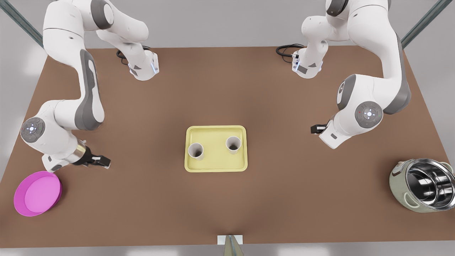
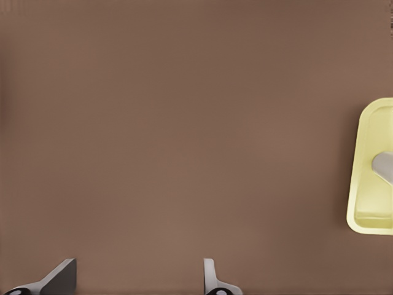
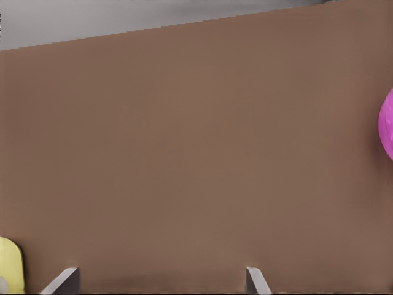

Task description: Use both arms to respectively pick up the white IKEA cups from the middle-left and middle-right positions, then place the white IKEA cups onto the middle-middle tray, ensuring that the cups remain upright and do not tip over

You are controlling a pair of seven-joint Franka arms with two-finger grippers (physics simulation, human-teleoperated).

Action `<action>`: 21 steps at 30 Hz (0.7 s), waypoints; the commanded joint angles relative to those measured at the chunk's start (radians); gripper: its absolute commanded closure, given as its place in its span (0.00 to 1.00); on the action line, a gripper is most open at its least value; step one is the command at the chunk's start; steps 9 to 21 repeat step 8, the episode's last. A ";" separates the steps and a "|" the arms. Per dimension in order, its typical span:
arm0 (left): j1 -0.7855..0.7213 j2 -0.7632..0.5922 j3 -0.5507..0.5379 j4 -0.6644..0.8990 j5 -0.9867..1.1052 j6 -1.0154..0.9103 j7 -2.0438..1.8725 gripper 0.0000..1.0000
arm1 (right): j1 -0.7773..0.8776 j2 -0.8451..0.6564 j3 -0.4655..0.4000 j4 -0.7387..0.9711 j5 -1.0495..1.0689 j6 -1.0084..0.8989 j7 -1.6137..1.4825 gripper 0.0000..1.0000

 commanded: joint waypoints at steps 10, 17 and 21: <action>-0.016 0.020 -0.003 0.014 -0.029 -0.013 0.047 0.00 | 0.022 -0.302 0.009 -0.090 -0.001 -0.386 -0.039 0.00; -0.016 0.020 -0.003 0.014 -0.029 -0.013 0.047 0.00 | 0.022 -0.302 0.009 -0.090 -0.001 -0.386 -0.039 0.00; -0.016 0.020 -0.003 0.014 -0.029 -0.013 0.047 0.00 | 0.022 -0.302 0.009 -0.090 -0.001 -0.386 -0.039 0.00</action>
